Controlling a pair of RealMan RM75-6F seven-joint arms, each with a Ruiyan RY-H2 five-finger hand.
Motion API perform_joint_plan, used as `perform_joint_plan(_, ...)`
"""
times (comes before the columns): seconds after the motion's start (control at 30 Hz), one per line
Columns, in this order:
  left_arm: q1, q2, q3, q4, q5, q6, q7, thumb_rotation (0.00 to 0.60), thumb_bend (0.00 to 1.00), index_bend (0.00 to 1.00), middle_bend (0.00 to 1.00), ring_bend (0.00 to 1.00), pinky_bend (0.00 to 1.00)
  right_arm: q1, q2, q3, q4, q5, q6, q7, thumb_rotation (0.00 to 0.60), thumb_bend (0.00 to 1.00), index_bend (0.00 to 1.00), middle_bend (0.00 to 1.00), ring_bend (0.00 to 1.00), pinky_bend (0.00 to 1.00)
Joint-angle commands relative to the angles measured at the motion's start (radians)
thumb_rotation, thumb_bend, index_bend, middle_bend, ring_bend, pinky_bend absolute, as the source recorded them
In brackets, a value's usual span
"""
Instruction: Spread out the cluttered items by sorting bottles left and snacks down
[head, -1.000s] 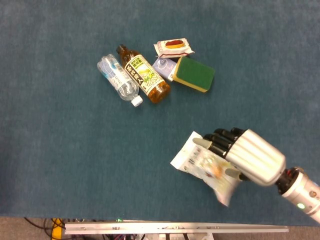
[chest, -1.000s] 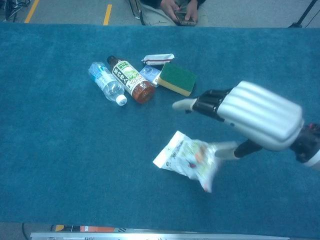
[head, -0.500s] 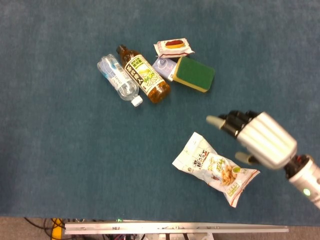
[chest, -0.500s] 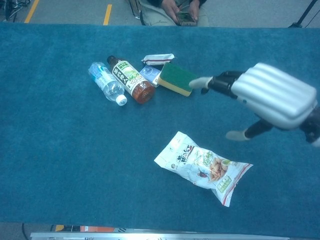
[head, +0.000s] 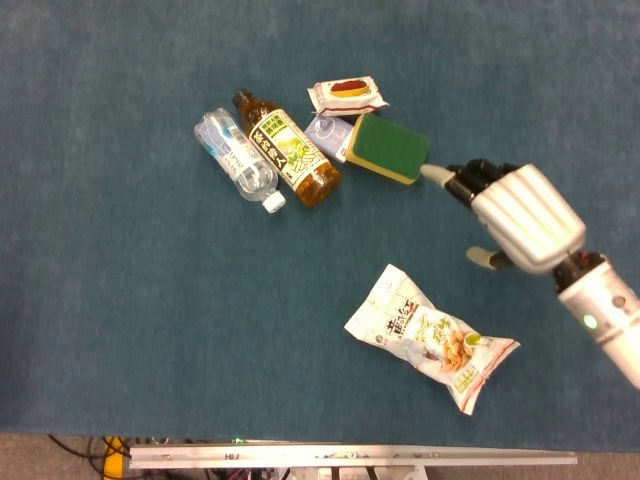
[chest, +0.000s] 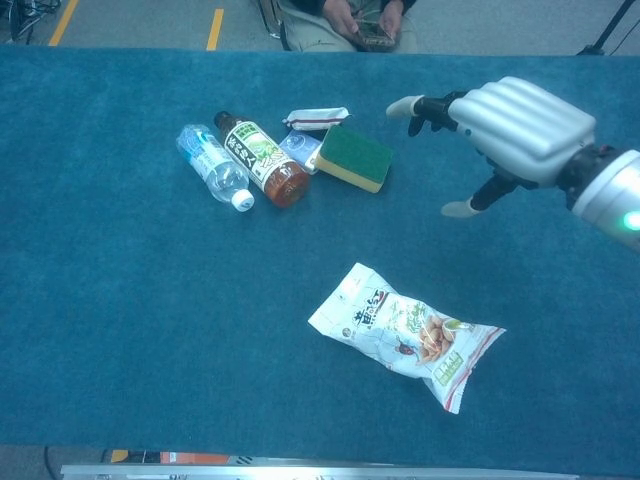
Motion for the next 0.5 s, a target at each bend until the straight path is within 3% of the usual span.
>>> perform_joint_plan(0.03, -0.001, -0.001, 0.0, 0.001, 0.0, -0.001, -0.001, 0.6, 0.26, 0.2, 0.15, 0.05, 0.16, 0.036, -0.034, 0.041, 0.036, 0.091, -0.033, -0.04, 0.6, 0.0, 0.16, 0.31, 0.29, 0.55)
perform_joint_plan(0.5, 0.007, 0.003, 0.003, 0.008, 0.0, 0.006, -0.011, 0.6, 0.26, 0.2, 0.15, 0.05, 0.16, 0.182, -0.16, 0.133, 0.162, 0.405, -0.08, -0.178, 0.6, 0.0, 0.15, 0.3, 0.24, 0.45)
